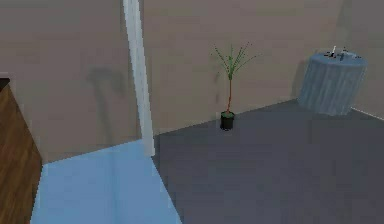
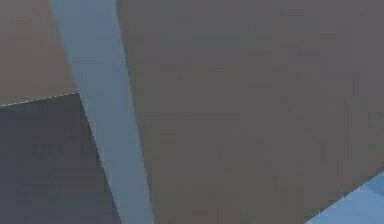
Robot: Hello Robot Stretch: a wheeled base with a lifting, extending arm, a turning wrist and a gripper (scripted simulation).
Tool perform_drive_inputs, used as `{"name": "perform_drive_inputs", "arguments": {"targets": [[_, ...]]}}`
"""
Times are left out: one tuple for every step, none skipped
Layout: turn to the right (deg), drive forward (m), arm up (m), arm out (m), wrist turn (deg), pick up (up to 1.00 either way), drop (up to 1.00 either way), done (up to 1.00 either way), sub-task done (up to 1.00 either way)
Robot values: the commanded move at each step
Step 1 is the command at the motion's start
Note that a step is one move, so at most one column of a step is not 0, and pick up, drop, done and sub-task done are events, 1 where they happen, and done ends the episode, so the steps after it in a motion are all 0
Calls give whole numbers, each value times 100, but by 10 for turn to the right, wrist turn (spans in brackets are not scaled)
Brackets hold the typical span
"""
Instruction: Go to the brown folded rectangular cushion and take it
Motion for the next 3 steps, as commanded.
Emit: {"name": "perform_drive_inputs", "arguments": {"targets": [[0, 35, 0, 0, 0, 0, 0, 0, 0], [-180, 0, 0, 0, 0, 0, 0, 0, 0], [0, 10, 0, 0, 0, 0, 0, 0, 0]]}}
